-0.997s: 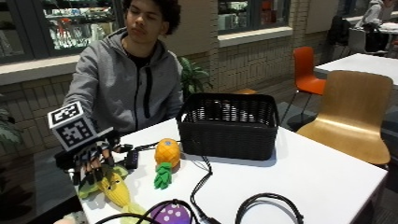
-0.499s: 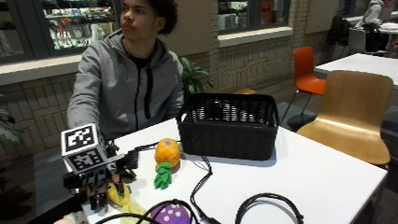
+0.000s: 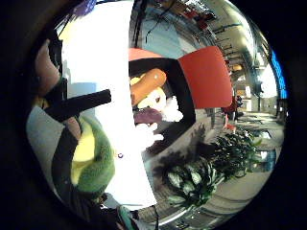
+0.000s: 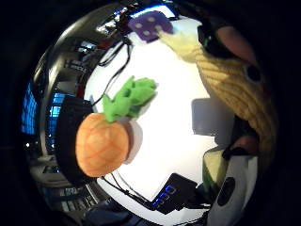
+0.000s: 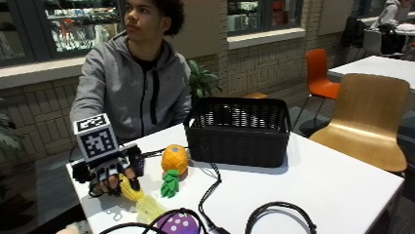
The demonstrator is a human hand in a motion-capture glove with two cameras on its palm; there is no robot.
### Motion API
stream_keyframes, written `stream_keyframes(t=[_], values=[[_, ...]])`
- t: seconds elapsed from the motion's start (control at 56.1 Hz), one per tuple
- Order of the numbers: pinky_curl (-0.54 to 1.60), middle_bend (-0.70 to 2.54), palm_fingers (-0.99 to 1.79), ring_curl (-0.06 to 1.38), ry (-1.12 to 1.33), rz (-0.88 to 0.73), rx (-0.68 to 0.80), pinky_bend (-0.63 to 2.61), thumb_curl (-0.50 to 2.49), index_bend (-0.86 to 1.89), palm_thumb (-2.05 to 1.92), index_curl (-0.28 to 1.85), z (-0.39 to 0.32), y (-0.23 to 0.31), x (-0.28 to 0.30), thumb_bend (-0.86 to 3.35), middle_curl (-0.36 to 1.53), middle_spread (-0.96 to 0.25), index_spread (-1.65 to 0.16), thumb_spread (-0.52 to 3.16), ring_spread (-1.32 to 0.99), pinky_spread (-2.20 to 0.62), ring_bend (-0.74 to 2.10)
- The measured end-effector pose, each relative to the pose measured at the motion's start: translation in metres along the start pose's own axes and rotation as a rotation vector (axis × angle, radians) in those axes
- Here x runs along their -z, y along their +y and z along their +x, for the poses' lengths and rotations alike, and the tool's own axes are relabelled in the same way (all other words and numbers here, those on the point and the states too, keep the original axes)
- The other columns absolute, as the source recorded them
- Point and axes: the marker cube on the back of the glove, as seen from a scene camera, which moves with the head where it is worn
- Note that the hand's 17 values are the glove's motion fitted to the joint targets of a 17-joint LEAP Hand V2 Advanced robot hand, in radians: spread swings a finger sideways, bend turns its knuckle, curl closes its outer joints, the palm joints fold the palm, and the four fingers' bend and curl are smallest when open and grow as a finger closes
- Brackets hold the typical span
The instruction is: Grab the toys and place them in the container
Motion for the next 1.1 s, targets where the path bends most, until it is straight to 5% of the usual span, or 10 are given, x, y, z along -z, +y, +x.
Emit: stream_keyframes(t=[0.392, 0.534, 0.73, 1.104], values=[[0.49, 0.70, 0.66, 0.57, -0.124, 0.090, 0.204, 1.42, 0.70, 0.18, 0.70, 0.08, -0.086, 0.021, 0.107, 0.38, 0.68, -0.26, -0.33, 1.26, -0.30, -0.38, 1.51], [0.49, 0.74, 0.67, 0.58, -0.113, 0.222, 0.422, 1.40, 0.79, 0.18, 0.70, 0.12, -0.159, 0.035, 0.135, 0.34, 0.77, -0.31, -0.34, 1.14, -0.31, -0.38, 1.52], [0.50, 0.75, 0.65, 0.60, -0.096, 0.211, 0.687, 1.41, 0.91, 0.18, 0.69, 0.16, -0.266, 0.049, 0.163, 0.32, 0.87, -0.36, -0.34, 1.03, -0.32, -0.38, 1.53], [0.51, 0.73, 0.62, 0.62, -0.167, 0.071, 0.750, 1.43, 1.10, 0.16, 0.66, 0.21, -0.336, 0.039, 0.148, 0.31, 1.03, -0.42, -0.33, 0.90, -0.33, -0.38, 1.55]])
